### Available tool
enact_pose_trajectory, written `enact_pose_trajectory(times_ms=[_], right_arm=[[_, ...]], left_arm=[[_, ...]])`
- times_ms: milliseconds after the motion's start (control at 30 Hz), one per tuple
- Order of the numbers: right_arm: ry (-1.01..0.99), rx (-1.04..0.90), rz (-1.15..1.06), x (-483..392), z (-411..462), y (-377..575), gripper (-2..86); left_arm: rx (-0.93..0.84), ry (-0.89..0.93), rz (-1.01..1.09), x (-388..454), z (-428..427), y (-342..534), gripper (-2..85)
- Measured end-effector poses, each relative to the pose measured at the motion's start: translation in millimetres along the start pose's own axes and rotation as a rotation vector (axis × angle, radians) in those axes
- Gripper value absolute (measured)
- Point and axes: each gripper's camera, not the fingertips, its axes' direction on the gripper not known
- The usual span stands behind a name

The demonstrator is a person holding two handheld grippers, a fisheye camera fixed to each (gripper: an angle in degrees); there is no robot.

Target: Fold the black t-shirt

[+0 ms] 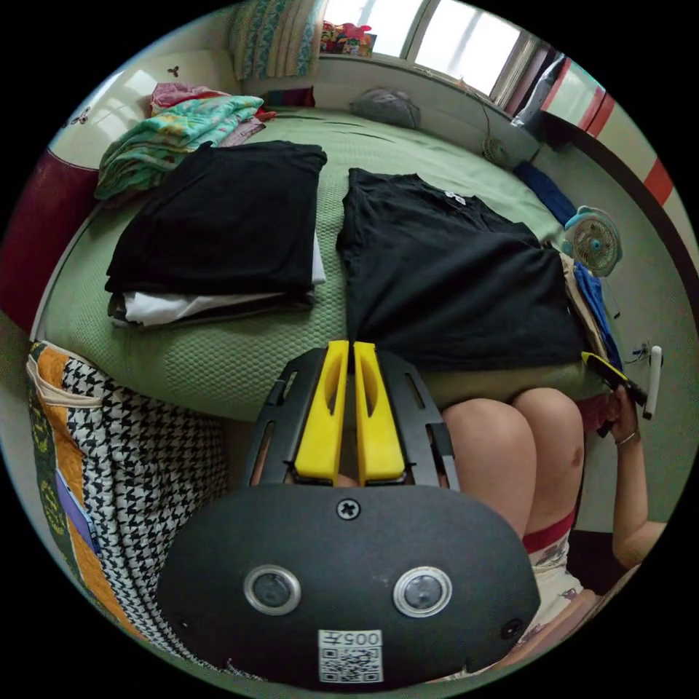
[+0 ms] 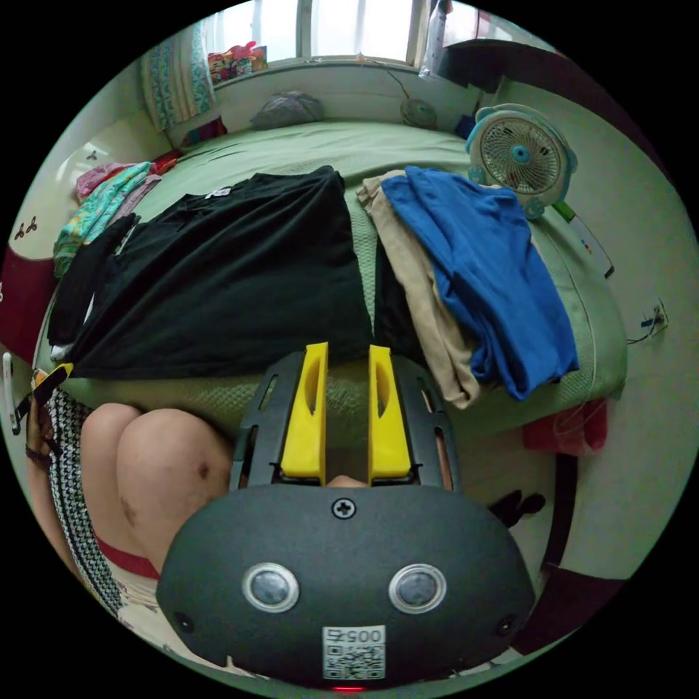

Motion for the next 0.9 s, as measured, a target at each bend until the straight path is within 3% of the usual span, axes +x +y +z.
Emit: enact_pose_trajectory(times_ms=[300, 467, 900], right_arm=[[0.005, -0.036, -0.028, 5.9, 5.4, 0.8, 7.3], [-0.027, -0.038, -0.024, 0.5, -9.1, 20.1, -0.1], [-0.060, -0.066, -0.026, 3.8, -41.8, 57.2, -1.2]], left_arm=[[-0.009, 0.007, -0.010, 3.6, -32.6, 33.1, 0.4], [-0.004, -0.030, 0.011, 11.6, -53.7, 53.2, 0.4], [-0.007, -0.005, -0.006, 15.6, -124.2, 112.8, 0.4]])
